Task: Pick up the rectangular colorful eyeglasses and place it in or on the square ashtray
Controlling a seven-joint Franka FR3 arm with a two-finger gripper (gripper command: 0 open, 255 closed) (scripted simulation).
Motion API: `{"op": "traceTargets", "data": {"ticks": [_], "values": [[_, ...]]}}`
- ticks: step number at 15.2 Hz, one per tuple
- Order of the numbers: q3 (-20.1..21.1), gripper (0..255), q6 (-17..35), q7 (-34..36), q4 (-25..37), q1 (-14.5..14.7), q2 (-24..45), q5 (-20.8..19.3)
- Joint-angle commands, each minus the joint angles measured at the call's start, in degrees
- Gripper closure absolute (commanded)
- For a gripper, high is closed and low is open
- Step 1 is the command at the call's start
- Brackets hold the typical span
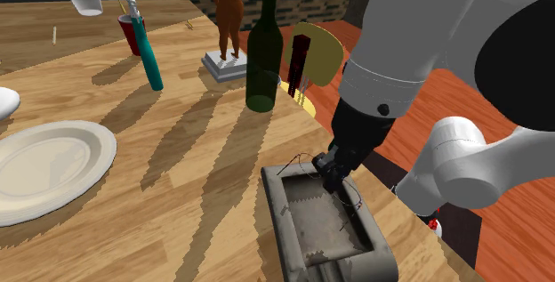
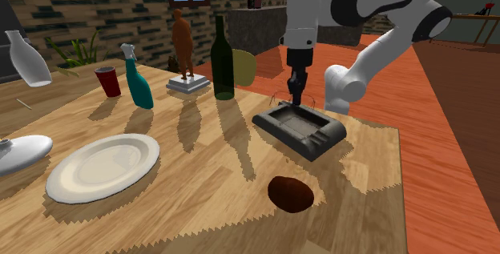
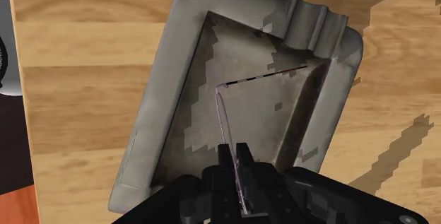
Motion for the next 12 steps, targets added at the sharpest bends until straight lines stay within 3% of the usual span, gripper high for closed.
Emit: {"op": "traceTargets", "data": {"ticks": [1, 11, 12], "values": [[0.49, 255, 1.48, -0.30, -1.47, 0.12, 0.00, 0.44], [0.99, 255, 2.84, -0.55, -2.83, 0.26, 0.01, 0.90], [0.99, 0, 2.84, -0.55, -2.83, 0.26, 0.01, 0.90]]}}
